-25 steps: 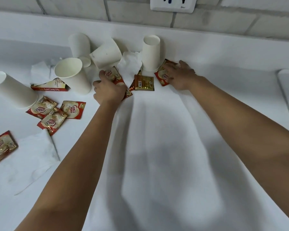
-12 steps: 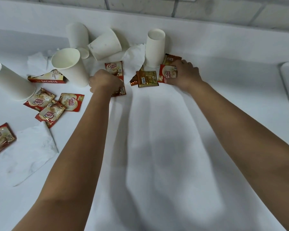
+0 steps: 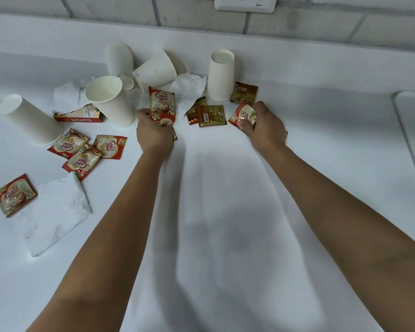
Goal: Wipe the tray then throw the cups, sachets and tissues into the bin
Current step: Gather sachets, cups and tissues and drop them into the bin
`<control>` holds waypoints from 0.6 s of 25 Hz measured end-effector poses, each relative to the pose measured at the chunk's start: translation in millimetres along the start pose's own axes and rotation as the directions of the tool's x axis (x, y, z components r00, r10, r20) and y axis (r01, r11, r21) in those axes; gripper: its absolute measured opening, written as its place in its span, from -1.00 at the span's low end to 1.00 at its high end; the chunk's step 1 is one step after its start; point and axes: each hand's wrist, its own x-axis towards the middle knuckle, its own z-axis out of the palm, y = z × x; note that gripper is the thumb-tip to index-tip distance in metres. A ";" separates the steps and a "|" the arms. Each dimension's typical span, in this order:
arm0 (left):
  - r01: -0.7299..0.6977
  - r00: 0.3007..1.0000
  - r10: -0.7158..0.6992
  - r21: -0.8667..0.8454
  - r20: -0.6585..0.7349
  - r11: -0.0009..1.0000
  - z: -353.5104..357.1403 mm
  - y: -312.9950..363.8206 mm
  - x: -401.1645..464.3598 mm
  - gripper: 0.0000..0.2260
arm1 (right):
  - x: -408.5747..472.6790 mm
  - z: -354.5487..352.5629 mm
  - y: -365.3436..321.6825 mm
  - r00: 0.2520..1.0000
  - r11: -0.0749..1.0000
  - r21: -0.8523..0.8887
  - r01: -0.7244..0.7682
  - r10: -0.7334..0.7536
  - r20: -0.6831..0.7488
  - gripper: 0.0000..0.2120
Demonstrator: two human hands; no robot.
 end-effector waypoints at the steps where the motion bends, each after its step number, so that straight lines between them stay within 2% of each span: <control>1: -0.066 0.997 0.066 -0.010 -0.031 0.998 -0.6 -3.8 -7.6 -0.59 | -4.1 -0.9 0.5 1.000 1.000 0.006 0.012 -0.012 -0.018 -0.60; 3: -0.152 0.988 0.149 -0.058 -0.045 0.987 -1.4 -10.1 -15.7 -0.62 | -11.8 -2.5 2.1 0.998 0.999 0.046 0.026 -0.024 -0.058 -0.64; 9: -0.137 0.988 0.153 -0.372 0.013 0.918 -9.4 -5.0 -53.7 -0.60 | -40.5 -21.1 2.2 0.979 0.944 0.321 -0.078 0.134 -0.156 -0.73; 11: -0.139 0.981 0.185 -0.450 0.059 0.882 -7.3 3.4 -75.0 -0.60 | -53.4 -36.8 2.3 0.965 0.905 0.413 -0.099 0.189 -0.183 -0.74; 15: -0.052 0.953 0.203 -0.538 0.226 0.842 6.7 32.3 -128.0 -0.62 | -87.8 -74.5 13.0 0.934 0.845 0.526 -0.091 0.256 -0.249 -0.77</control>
